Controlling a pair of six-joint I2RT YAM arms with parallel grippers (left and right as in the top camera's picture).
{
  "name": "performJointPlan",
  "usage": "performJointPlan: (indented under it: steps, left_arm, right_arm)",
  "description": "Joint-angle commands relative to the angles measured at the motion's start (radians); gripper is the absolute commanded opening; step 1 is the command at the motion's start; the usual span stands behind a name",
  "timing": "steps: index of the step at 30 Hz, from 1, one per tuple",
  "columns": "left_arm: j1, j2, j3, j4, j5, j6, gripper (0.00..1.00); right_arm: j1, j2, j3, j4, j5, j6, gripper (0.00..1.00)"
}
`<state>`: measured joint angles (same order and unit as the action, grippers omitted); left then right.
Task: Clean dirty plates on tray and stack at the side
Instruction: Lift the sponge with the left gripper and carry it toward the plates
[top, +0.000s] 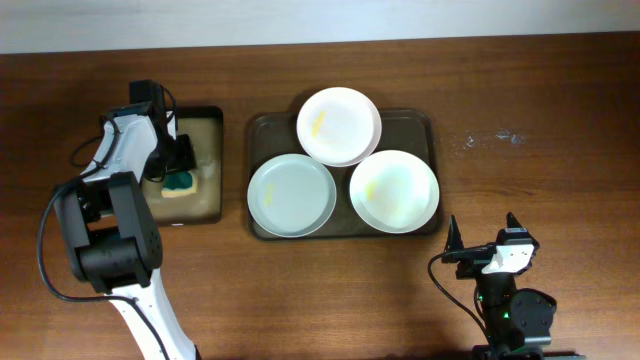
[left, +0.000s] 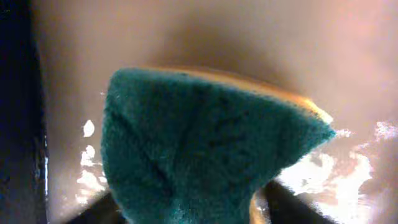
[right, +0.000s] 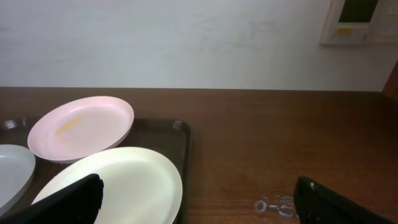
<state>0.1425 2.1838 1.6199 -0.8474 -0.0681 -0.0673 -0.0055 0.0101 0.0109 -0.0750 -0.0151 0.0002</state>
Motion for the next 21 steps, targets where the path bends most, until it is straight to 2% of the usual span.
performJointPlan:
  steps: [1, 2, 4, 5, 6, 13, 18, 21]
  left_arm:
    - [0.005, 0.010, -0.005, 0.002, 0.000, 0.004, 0.95]
    - [0.005, 0.010, -0.004, 0.002, 0.000, 0.004, 0.77]
    - [0.005, 0.009, 0.009, -0.008, 0.000, 0.004, 0.31]
    - [0.005, 0.009, 0.029, -0.030, 0.000, 0.004, 0.13]
    - [0.005, 0.009, 0.049, -0.053, 0.000, 0.004, 0.00]
    - [0.005, 0.008, 0.324, -0.312, 0.020, -0.045, 0.00]
    - [0.005, 0.008, 0.538, -0.465, 0.225, -0.045, 0.00]
    - [0.005, 0.008, 0.636, -0.507, 0.293, -0.045, 0.00]
  right_arm:
    - [0.006, -0.006, -0.005, -0.005, 0.009, 0.004, 0.98]
    - [0.006, -0.006, -0.005, -0.005, 0.008, 0.004, 0.98]
    - [0.006, -0.006, -0.005, -0.005, 0.009, 0.004, 0.98]
    - [0.006, -0.006, -0.005, -0.005, 0.008, 0.004, 0.98]
    - [0.006, -0.006, -0.005, -0.005, 0.008, 0.004, 0.99]
    - [0.006, -0.006, -0.005, -0.005, 0.008, 0.004, 0.98]
    - [0.006, -0.006, -0.005, -0.005, 0.008, 0.004, 0.98]
    - [0.006, -0.006, -0.005, -0.005, 0.008, 0.004, 0.98]
